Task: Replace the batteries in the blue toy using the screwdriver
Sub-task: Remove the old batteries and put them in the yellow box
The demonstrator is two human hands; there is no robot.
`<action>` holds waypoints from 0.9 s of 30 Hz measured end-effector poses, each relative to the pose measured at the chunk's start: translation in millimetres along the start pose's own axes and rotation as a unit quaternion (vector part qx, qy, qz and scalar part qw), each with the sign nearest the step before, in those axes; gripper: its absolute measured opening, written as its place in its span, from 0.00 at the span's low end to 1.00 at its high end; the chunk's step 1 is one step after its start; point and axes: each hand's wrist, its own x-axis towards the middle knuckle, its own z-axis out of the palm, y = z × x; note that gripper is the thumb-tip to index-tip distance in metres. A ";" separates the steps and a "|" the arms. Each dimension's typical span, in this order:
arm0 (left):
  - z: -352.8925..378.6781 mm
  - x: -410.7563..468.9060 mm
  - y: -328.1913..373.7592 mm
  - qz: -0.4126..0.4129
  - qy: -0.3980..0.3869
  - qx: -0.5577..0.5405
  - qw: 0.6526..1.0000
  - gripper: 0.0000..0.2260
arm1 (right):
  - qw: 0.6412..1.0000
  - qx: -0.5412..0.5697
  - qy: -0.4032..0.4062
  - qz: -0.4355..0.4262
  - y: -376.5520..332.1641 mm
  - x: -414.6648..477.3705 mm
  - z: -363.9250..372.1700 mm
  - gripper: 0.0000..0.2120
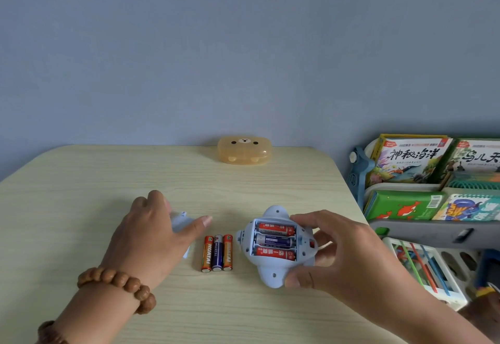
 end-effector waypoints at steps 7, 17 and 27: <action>-22.6 -9.9 22.1 0.240 -0.007 -0.044 0.970 0.36 | 1.000 0.004 -0.009 0.008 -2.8 4.0 -5.4 0.34; 11.5 -17.4 39.8 0.316 -0.169 -0.130 0.925 0.37 | 0.988 -0.128 -0.065 -0.058 -14.3 22.0 -33.5 0.31; 8.0 -5.9 40.1 0.302 -0.233 -0.112 0.917 0.34 | 0.953 -0.269 -0.059 -0.123 -20.6 205.7 -16.7 0.29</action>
